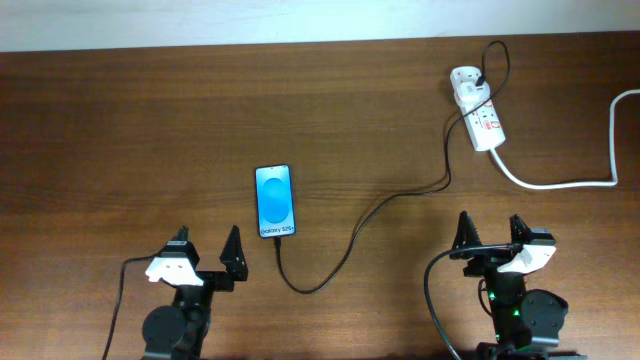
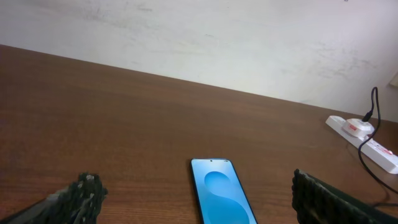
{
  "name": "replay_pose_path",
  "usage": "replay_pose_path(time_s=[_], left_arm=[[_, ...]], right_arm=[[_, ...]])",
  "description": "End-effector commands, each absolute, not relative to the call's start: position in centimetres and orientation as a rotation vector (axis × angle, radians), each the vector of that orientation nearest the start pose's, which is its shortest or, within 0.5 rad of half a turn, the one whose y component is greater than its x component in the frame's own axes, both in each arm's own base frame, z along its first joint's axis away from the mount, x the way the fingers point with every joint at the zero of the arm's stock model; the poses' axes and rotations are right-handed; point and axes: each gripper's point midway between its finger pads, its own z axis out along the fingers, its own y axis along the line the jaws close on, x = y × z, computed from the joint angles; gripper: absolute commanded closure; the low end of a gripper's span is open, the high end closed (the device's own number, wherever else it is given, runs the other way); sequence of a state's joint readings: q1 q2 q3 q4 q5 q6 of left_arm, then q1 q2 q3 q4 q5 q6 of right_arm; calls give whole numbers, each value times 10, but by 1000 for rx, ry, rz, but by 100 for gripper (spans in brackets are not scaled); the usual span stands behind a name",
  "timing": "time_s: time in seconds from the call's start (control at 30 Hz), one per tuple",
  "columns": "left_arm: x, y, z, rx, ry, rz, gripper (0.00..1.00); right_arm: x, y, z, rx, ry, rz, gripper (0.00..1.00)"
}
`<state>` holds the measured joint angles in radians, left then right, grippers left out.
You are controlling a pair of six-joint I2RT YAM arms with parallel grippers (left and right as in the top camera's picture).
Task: Plug charger to phone and switch on socket
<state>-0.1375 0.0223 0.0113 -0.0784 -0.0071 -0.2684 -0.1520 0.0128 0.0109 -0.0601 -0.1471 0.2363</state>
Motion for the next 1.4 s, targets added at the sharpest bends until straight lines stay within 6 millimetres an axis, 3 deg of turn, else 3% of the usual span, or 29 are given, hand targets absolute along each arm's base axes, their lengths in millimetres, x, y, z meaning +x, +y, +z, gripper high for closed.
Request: replay_pose_path(time_s=[0.0, 0.5, 0.8, 0.9, 1.03, 1.37], left_arm=[[244, -35, 153, -90, 1670, -301, 1], [244, -35, 154, -90, 1669, -301, 1], [244, -35, 153, -90, 1669, -301, 1], [244, -35, 154, -91, 1665, -300, 1], [245, -15, 156, -156, 1648, -241, 1], [245, -16, 156, -153, 1649, -243, 1]], right_arm=[[245, -19, 158, 186, 1630, 112, 2], [246, -12, 158, 101, 1637, 73, 2], [239, -57, 158, 251, 1621, -68, 2], [239, -57, 158, 250, 1622, -66, 2], [239, -57, 158, 249, 1622, -66, 2], [239, -57, 158, 249, 1622, -66, 2]])
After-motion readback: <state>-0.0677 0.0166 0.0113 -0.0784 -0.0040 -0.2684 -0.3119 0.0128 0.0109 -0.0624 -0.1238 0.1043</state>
